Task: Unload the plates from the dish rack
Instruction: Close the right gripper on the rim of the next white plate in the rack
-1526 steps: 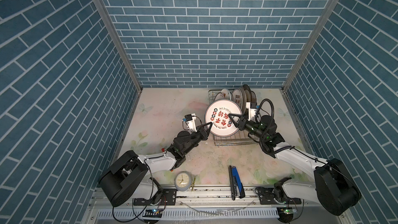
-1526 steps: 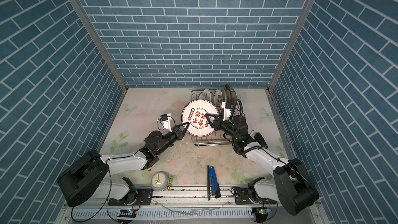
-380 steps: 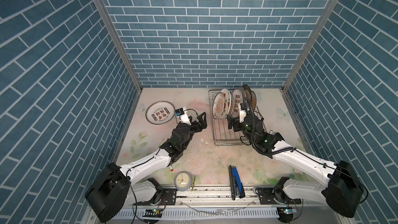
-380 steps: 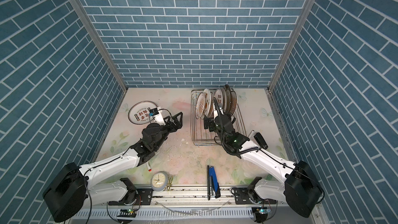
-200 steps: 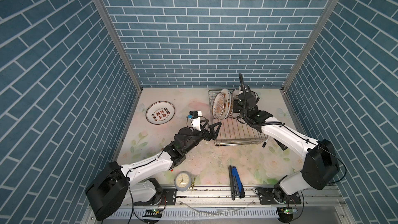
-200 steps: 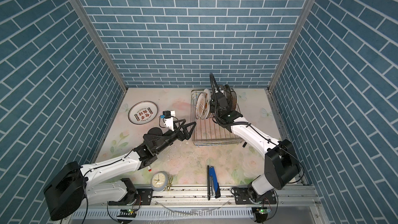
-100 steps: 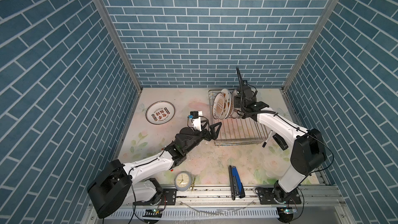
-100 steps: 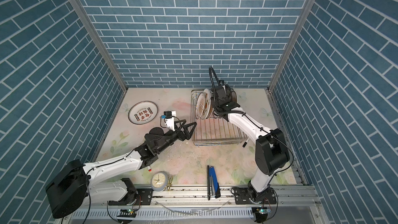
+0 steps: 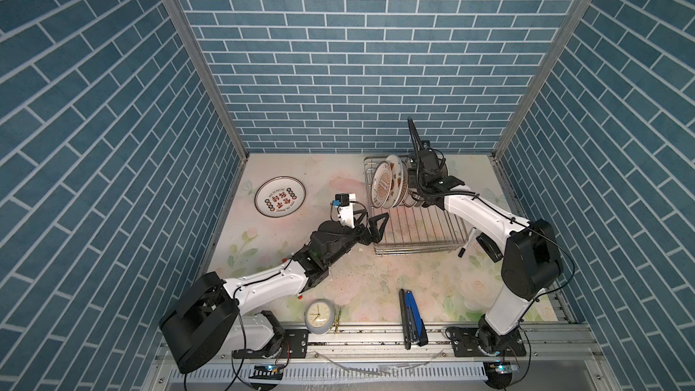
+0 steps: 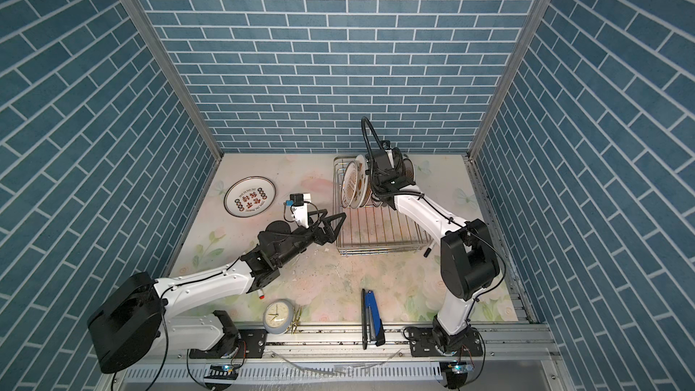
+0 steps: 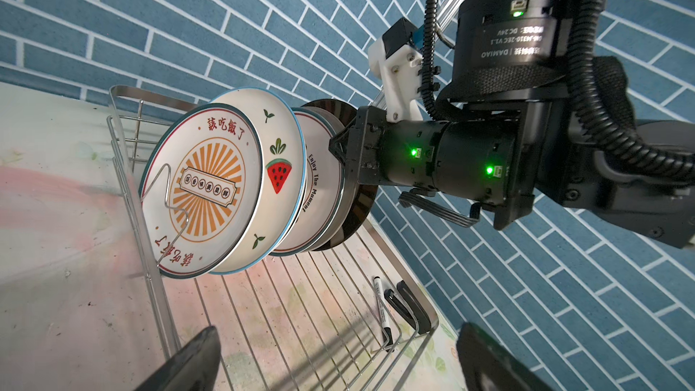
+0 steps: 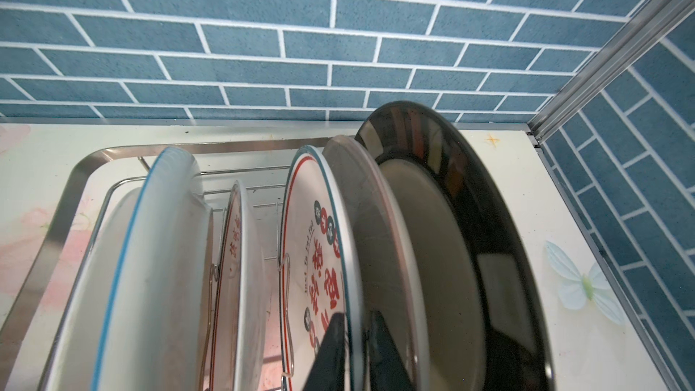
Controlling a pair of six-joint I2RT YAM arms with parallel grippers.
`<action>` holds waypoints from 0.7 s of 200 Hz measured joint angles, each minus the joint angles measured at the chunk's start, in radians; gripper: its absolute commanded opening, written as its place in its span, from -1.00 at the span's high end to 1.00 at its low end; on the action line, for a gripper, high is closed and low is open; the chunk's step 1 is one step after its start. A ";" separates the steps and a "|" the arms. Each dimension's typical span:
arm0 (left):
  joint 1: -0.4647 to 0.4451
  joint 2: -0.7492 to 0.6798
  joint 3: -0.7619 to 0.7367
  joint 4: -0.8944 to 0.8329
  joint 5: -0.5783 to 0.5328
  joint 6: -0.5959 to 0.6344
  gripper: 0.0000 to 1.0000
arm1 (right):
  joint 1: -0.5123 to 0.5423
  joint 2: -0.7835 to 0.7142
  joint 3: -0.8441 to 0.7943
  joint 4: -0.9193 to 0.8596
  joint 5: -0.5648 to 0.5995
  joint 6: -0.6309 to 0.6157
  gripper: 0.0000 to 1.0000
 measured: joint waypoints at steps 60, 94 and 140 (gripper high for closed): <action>0.000 -0.004 0.015 -0.024 -0.013 0.014 -0.99 | 0.004 0.061 0.037 -0.007 0.025 0.000 0.69; 0.000 -0.010 0.015 -0.043 -0.025 0.021 -0.99 | 0.004 0.077 0.056 -0.017 0.028 0.000 0.72; 0.000 -0.058 0.015 -0.084 -0.051 0.037 -0.99 | 0.005 0.092 0.066 -0.025 0.033 0.007 0.71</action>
